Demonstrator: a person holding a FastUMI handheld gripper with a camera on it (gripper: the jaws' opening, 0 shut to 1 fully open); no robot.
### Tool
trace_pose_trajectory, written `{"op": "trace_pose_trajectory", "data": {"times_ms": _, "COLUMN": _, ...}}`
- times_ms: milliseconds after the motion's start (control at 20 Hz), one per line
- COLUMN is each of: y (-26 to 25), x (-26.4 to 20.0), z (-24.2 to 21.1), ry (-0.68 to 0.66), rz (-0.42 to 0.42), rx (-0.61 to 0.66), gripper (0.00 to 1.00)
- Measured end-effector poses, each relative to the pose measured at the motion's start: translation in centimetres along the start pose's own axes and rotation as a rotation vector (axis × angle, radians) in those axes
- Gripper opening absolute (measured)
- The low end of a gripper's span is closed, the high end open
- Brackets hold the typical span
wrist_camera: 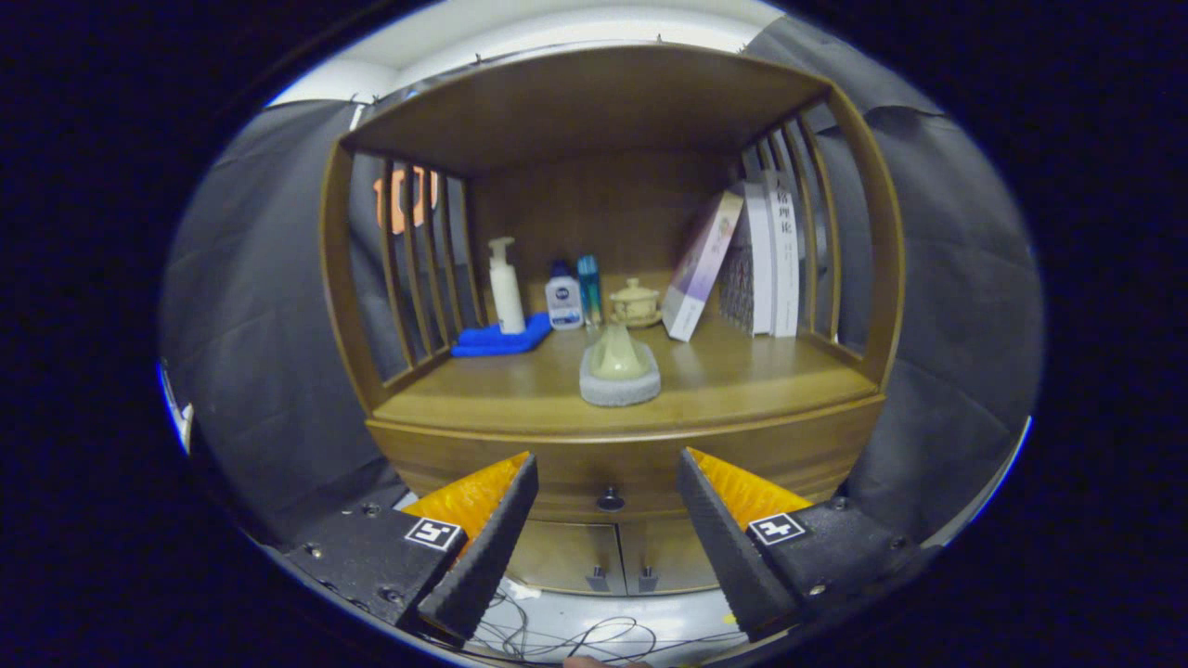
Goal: Pull open the drawer, take out the items inside it, and place them on the countertop above the cabinet.
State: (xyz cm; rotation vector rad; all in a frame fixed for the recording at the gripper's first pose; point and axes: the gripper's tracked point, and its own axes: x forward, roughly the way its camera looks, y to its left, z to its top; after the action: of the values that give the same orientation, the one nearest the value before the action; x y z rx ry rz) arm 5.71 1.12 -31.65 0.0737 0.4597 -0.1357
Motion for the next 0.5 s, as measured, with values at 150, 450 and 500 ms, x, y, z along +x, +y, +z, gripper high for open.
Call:
{"op": "trace_pose_trajectory", "data": {"times_ms": 150, "y": -0.4, "x": -3.7, "z": 3.1, "ry": -0.064, "rz": 0.017, "rx": 0.000, "gripper": 0.98}}
{"op": "trace_pose_trajectory", "data": {"times_ms": 450, "y": -1.4, "x": -9.1, "z": 7.2, "ry": -0.127, "rz": 0.039, "rx": -0.008, "gripper": 0.98}}
{"op": "trace_pose_trajectory", "data": {"times_ms": 500, "y": -1.6, "x": -9.9, "z": 7.9, "ry": -0.136, "rz": 0.041, "rx": -0.012, "gripper": 0.98}}
